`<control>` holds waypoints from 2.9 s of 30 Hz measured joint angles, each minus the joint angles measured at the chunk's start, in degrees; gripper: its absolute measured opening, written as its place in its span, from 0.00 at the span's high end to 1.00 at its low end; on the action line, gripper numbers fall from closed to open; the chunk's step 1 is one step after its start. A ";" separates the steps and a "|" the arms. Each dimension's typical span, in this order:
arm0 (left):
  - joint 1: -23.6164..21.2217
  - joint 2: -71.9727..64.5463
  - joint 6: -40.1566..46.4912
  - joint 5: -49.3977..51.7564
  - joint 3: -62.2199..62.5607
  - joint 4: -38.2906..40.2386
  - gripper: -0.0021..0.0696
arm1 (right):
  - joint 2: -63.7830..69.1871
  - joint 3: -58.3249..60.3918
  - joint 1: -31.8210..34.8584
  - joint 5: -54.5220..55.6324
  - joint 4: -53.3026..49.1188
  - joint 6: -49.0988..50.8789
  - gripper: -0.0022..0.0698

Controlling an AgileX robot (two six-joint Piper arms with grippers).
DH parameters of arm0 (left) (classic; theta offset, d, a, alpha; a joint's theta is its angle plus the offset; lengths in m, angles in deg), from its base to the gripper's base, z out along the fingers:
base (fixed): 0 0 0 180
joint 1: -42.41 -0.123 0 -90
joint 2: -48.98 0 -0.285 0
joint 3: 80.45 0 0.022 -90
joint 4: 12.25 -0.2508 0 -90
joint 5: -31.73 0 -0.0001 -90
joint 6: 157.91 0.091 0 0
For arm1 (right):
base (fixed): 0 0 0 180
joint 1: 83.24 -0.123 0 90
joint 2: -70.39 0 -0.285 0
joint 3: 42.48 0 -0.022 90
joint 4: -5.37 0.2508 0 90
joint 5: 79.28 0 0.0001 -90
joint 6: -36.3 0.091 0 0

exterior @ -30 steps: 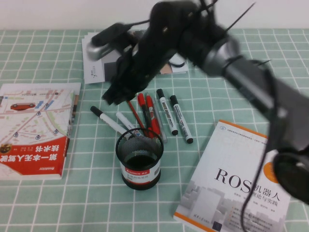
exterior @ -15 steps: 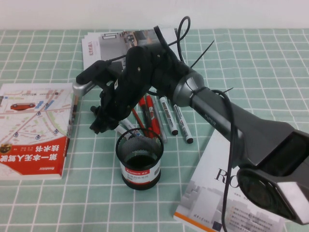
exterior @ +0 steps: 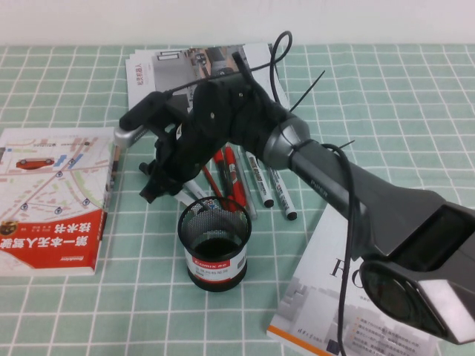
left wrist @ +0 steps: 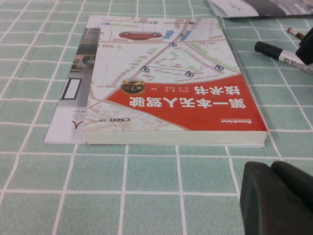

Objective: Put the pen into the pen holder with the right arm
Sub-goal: Pick up the pen on the table

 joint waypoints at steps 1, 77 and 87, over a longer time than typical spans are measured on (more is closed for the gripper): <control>0.00 0.00 0.00 0.00 0.00 0.00 0.98 | 0.38 0.00 0.00 0.00 -0.09 0.00 0.66; 0.00 0.00 0.00 0.00 0.00 0.00 0.98 | 5.64 -8.51 0.49 -9.12 -6.33 3.20 0.80; 0.00 0.00 0.00 0.00 0.00 0.00 0.98 | 5.43 -8.87 0.49 -10.27 -5.76 4.36 0.80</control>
